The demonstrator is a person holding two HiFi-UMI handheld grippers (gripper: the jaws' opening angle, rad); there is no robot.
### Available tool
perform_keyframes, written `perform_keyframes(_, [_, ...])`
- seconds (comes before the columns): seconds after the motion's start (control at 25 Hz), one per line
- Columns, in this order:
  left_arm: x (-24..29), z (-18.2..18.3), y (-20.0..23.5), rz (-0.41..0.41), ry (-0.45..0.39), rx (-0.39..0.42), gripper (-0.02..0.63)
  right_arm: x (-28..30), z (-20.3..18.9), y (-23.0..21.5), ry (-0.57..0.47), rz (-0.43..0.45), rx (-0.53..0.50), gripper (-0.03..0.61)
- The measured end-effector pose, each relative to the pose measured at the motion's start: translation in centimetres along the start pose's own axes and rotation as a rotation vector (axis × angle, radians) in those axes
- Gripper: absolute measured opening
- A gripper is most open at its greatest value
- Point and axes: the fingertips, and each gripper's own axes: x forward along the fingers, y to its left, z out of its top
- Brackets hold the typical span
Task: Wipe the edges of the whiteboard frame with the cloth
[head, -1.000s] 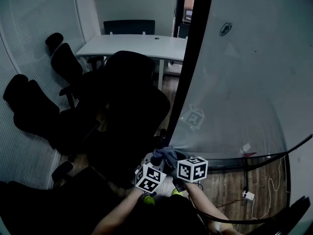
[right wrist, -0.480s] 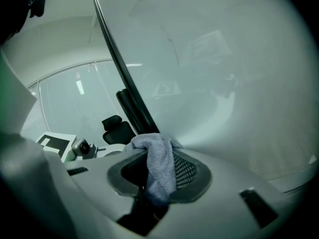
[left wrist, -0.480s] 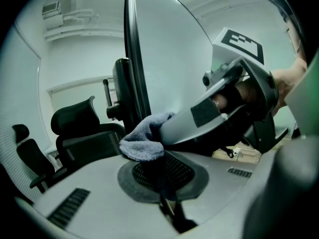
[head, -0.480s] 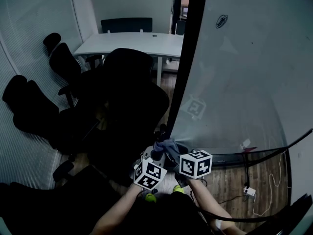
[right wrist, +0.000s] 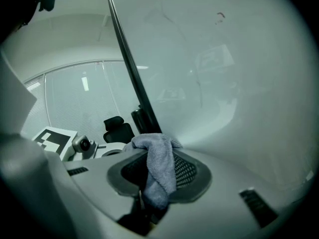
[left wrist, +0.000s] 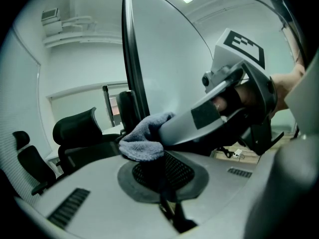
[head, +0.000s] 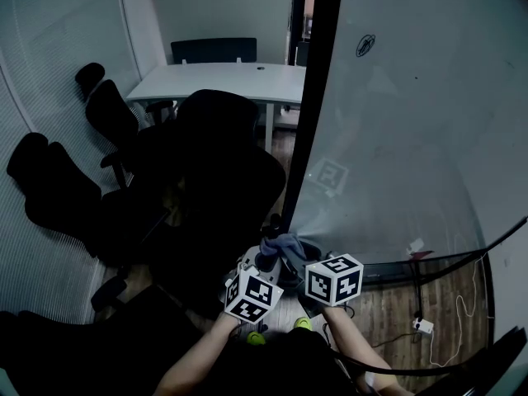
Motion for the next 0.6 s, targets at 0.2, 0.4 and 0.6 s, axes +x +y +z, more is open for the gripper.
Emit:
perform_keyframes(0.2, [-0.6, 1.4, 0.4, -0.001, -0.008, 0.013, 0.015, -0.5, 1.5, 0.6, -0.019, 0.002, -0.021, 0.097])
perform_keyframes(0.4, [-1.1, 2.7, 0.7, -0.013, -0.011, 0.028, 0.015, -1.1, 2.8, 1.2, -0.037, -0.002, -0.051, 0.097])
perform_keyframes(0.6, [-1.5, 3.8, 0.9, -0.027, -0.016, 0.039, 0.015, -1.5, 3.9, 1.6, -0.046, -0.006, -0.082, 0.097])
